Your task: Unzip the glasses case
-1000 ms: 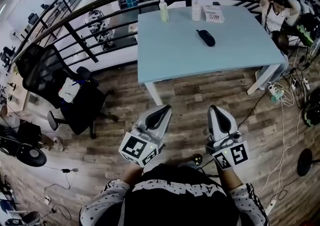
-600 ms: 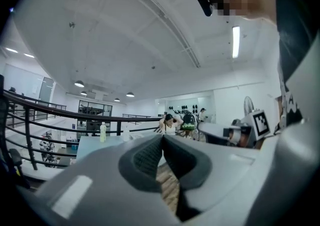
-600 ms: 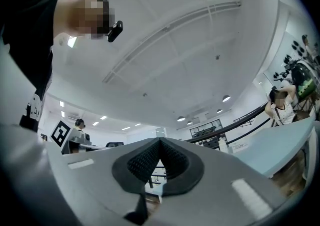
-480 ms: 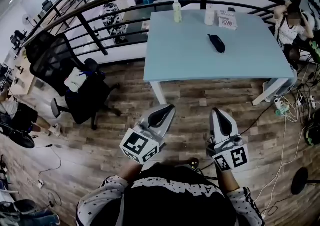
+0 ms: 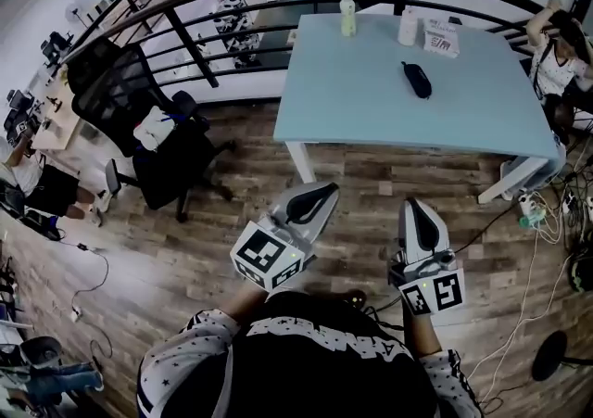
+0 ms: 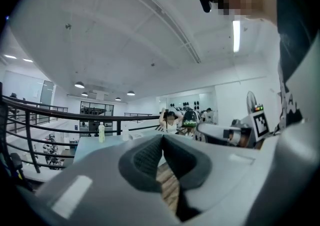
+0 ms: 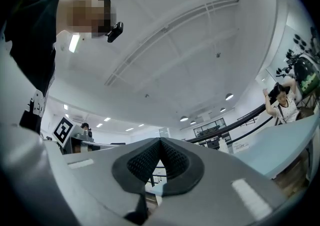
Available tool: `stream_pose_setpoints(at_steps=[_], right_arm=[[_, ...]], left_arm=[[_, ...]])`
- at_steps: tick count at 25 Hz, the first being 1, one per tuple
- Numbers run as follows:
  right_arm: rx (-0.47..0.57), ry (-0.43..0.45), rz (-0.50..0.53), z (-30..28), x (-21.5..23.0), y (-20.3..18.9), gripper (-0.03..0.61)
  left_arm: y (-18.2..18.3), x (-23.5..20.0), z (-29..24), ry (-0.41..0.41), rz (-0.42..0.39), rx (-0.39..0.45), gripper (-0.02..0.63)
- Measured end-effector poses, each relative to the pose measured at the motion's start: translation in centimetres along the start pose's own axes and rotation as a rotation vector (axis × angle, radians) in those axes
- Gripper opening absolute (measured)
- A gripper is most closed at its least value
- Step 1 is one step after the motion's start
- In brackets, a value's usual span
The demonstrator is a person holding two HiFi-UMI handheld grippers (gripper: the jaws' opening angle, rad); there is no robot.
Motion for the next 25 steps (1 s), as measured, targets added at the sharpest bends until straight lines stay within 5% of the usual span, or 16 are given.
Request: stream_pose_setpoints(at_steps=[13,25], right_arm=[[-0.019,-0.133,0.005,3.9,5.8,-0.4,-0.006],[-0.061,-0.334,0.069,4.2,13.7,1.3,-0.006]], left_arm=[[-0.1,3.6,-6.1,-0.127,0.000,-0.017,0.000],[2.8,4.2,-17.8,-0.366,0.023,0.054,0.000]])
Point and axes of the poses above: the fingertips, and each gripper's own axes: z backward along the fingers, x to its right, y out of its top, the point moved 1 cm from there along z, backward along the fingers, and after that the axes turned 12 degrees about -x, right-handed, at the moved point
